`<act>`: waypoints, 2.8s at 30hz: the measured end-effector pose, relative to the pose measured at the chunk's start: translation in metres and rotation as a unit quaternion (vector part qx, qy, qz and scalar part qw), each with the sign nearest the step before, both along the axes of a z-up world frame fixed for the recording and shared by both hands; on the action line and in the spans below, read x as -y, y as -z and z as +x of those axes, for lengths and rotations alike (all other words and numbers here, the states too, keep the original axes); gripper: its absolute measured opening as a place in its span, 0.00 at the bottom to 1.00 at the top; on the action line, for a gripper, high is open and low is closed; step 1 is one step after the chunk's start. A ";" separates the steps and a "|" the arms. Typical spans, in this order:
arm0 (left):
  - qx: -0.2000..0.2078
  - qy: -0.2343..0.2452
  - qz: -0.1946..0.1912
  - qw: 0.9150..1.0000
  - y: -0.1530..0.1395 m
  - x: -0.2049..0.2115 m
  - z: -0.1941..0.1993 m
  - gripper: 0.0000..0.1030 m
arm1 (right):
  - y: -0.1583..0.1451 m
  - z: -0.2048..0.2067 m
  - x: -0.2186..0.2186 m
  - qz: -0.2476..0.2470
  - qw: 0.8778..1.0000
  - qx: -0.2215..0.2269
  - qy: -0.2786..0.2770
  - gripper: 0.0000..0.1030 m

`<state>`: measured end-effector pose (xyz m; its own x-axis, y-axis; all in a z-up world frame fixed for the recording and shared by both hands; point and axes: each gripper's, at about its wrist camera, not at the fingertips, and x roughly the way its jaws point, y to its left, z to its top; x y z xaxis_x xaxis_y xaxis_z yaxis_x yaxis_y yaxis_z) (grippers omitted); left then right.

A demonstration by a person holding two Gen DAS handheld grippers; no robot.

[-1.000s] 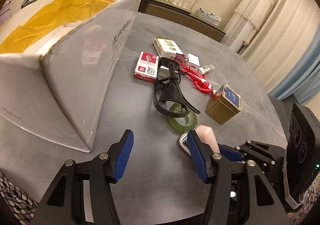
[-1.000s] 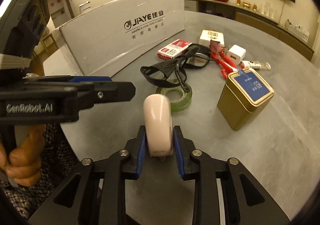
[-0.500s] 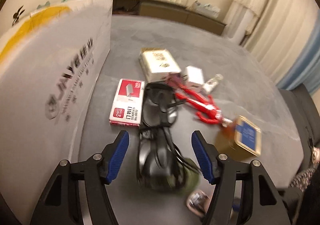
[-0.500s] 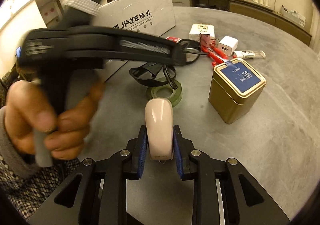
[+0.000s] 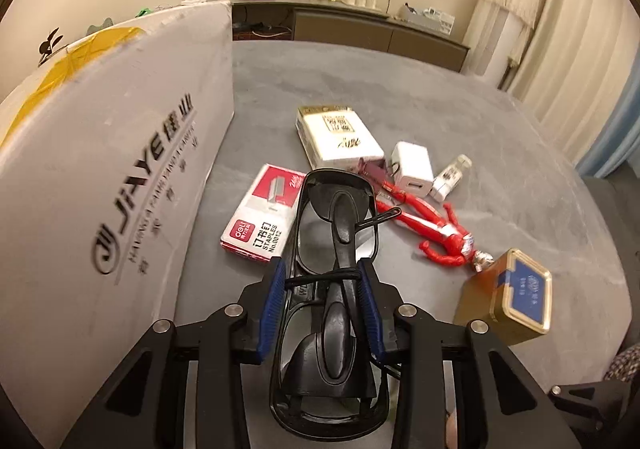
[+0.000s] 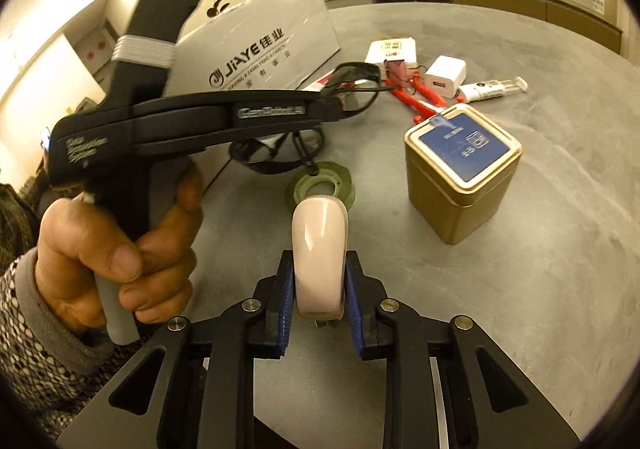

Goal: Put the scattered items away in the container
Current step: 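Close the left tool on the black sunglasses and lift them, then carry the sunglasses over the white box and open the left tool while the right tool carries the stapler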

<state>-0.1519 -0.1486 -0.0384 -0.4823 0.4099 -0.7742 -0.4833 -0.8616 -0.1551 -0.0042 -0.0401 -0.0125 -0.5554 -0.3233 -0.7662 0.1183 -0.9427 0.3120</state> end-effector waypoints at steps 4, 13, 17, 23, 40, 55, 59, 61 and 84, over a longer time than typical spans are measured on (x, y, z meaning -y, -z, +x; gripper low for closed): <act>-0.022 0.000 0.002 1.000 -0.011 0.006 0.009 0.36 | -0.006 0.003 -0.001 0.000 1.000 -0.009 0.002 0.24; -0.054 -0.004 0.008 0.999 -0.033 0.013 0.028 0.36 | -0.019 0.010 -0.005 0.008 0.999 -0.031 0.011 0.24; -0.064 -0.008 0.011 0.998 -0.041 0.017 0.035 0.36 | -0.024 0.012 -0.007 0.016 0.999 -0.042 0.016 0.24; -0.080 -0.010 0.017 0.997 -0.053 0.019 0.044 0.36 | -0.031 0.018 -0.010 0.021 0.998 -0.056 0.022 0.24; -0.118 -0.024 0.058 0.991 -0.093 0.044 0.058 0.37 | -0.071 0.020 -0.002 0.020 0.993 -0.112 0.030 0.24; -0.132 -0.084 0.124 0.980 -0.137 0.116 0.039 0.36 | -0.112 -0.011 0.038 0.030 0.988 -0.153 0.007 0.24; -0.138 -0.098 0.133 0.977 -0.148 0.134 0.031 0.37 | -0.127 -0.021 0.053 0.027 0.986 -0.164 -0.005 0.24; -0.139 -0.102 0.133 0.976 -0.149 0.141 0.029 0.37 | -0.129 -0.025 0.060 0.029 0.986 -0.166 -0.012 0.24; -0.126 -0.175 0.101 0.971 -0.157 0.194 -0.039 0.36 | -0.170 -0.102 0.138 0.039 0.975 -0.209 -0.071 0.24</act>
<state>-0.1906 -0.3426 0.1186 -0.7827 0.3193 -0.5342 -0.2118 -0.9438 -0.2537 -0.1065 -0.1777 0.1577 -0.7780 -0.3690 -0.5085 0.3499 -0.9267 0.1372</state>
